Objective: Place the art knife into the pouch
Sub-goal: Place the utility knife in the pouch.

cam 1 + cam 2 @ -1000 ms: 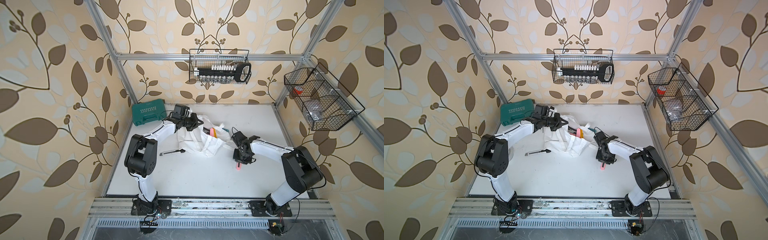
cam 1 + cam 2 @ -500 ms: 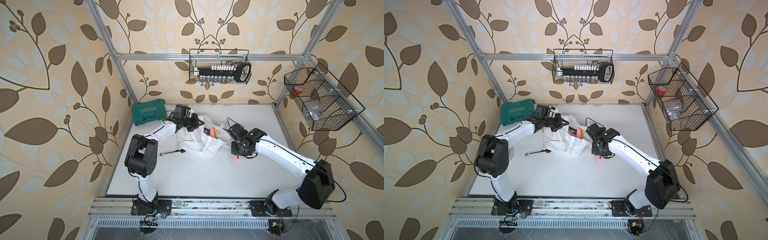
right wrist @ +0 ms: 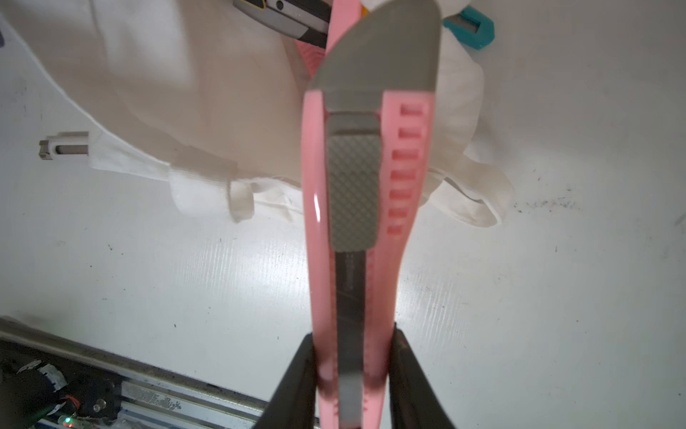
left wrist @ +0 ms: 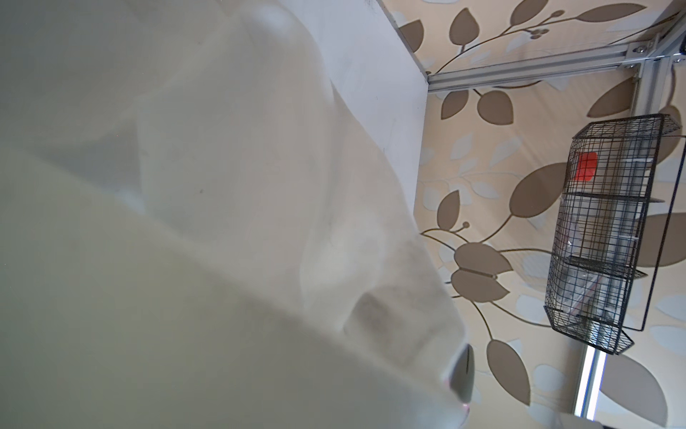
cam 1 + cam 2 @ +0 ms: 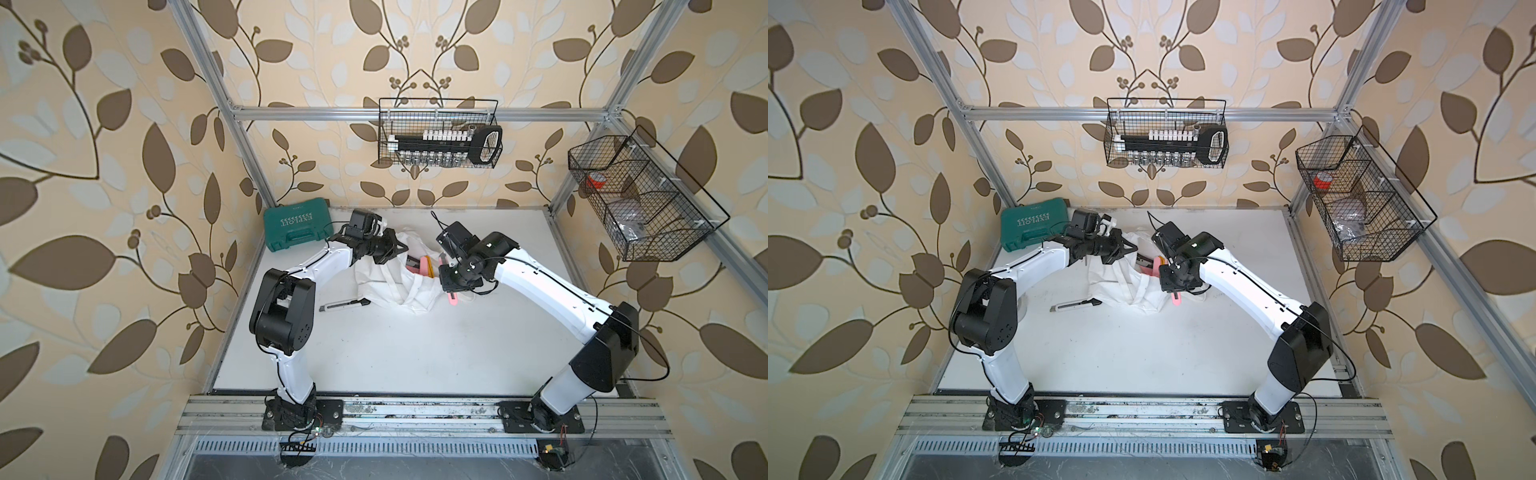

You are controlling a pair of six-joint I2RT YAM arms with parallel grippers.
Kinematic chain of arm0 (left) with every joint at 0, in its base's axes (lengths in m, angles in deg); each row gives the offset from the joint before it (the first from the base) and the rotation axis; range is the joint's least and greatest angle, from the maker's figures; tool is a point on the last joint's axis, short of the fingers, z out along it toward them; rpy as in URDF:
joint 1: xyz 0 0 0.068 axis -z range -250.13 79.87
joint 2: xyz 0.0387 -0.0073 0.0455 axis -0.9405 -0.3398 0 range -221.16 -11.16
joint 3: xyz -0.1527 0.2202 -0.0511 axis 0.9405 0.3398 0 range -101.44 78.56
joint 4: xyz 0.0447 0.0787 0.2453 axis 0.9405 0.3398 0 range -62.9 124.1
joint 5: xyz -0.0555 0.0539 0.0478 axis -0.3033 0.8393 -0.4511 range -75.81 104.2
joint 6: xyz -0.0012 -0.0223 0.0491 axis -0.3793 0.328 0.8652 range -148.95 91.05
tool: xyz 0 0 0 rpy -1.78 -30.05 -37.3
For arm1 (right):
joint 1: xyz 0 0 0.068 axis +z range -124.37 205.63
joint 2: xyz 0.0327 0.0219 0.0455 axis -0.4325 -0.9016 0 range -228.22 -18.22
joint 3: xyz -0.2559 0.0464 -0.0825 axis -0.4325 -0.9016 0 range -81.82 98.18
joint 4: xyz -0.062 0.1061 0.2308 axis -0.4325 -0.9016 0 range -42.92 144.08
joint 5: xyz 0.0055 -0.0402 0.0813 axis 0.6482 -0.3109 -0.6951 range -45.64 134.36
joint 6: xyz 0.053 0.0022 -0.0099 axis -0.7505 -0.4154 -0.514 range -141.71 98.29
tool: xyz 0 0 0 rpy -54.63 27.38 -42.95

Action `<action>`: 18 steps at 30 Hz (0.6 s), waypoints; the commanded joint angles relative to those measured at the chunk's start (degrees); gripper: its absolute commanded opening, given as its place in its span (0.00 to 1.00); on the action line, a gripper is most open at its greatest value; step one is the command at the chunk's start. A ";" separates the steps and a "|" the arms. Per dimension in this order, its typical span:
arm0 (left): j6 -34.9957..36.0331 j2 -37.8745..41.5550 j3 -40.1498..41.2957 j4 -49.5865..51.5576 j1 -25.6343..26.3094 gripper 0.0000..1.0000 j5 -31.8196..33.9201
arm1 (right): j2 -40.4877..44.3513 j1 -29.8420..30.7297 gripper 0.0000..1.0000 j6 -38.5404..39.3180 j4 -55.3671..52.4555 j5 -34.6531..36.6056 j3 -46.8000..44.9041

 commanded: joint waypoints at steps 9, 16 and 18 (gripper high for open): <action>2.31 1.77 -1.19 1.02 1.08 0.00 -1.34 | -10.33 0.14 0.30 5.37 -0.60 -10.98 9.37; 2.63 2.51 -0.84 1.20 1.43 0.00 -1.04 | -16.61 -1.99 0.31 6.62 -1.39 -13.38 16.34; 2.66 2.70 -0.65 1.20 1.51 0.00 -0.98 | -18.03 -3.27 0.31 7.02 -1.49 -13.88 18.49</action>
